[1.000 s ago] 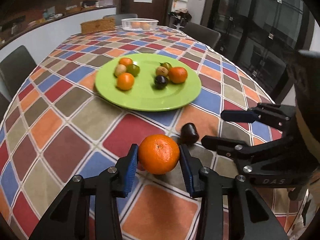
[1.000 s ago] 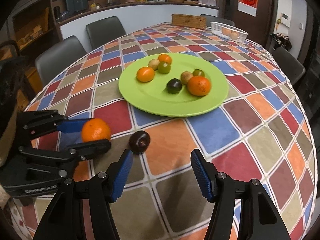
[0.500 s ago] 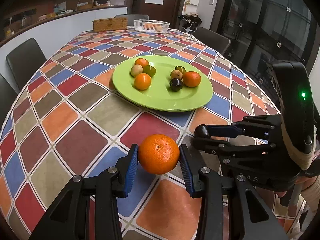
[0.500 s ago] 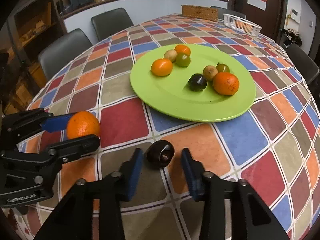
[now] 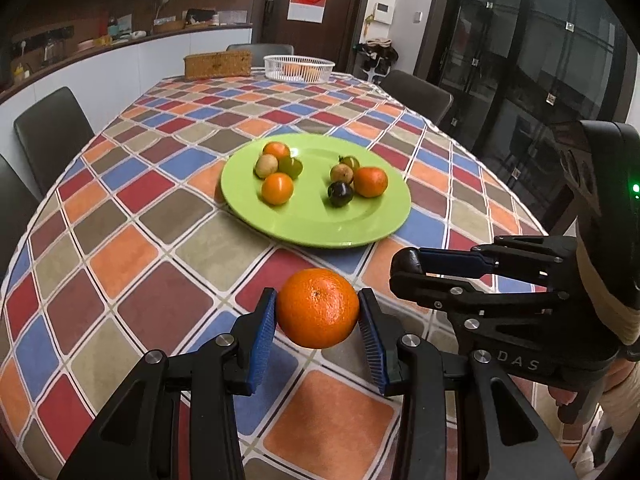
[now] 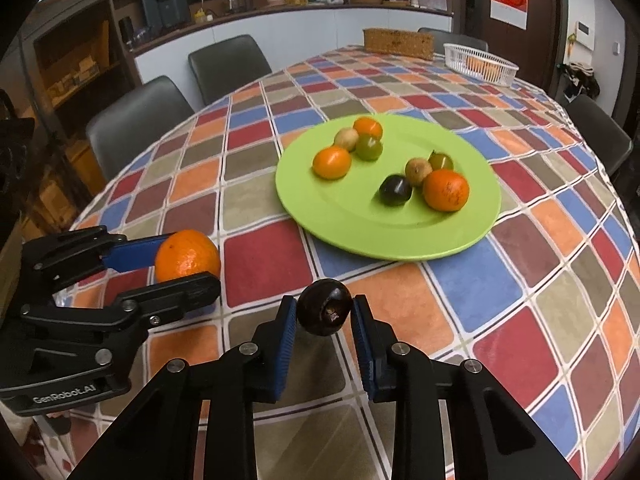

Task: Organize fruits
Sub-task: 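Carry the orange and plum onto the green plate and open both tools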

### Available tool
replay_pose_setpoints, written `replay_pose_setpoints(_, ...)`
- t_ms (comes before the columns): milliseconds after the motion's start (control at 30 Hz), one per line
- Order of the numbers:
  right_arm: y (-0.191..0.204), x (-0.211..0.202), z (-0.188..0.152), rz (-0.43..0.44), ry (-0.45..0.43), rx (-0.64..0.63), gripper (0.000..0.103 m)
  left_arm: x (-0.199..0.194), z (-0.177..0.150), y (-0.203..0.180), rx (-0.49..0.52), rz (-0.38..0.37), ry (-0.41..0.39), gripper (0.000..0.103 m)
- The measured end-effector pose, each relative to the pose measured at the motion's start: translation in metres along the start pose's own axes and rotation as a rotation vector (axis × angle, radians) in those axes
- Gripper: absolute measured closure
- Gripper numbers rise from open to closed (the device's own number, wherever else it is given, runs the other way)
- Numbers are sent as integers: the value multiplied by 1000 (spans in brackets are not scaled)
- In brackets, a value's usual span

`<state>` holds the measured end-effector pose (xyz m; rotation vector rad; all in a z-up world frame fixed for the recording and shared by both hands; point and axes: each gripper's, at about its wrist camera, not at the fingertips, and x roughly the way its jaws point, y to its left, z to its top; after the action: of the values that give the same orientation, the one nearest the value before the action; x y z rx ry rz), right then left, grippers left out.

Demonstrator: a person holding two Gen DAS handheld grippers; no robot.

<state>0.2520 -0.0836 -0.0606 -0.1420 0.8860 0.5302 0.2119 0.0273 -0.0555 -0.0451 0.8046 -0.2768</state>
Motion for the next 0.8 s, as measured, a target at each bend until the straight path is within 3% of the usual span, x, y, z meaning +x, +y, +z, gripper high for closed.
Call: replay_pose_setpoints(800,-27,-52,53,-56,-217,30,74,-24,72,-20,49,-2,-160,63)
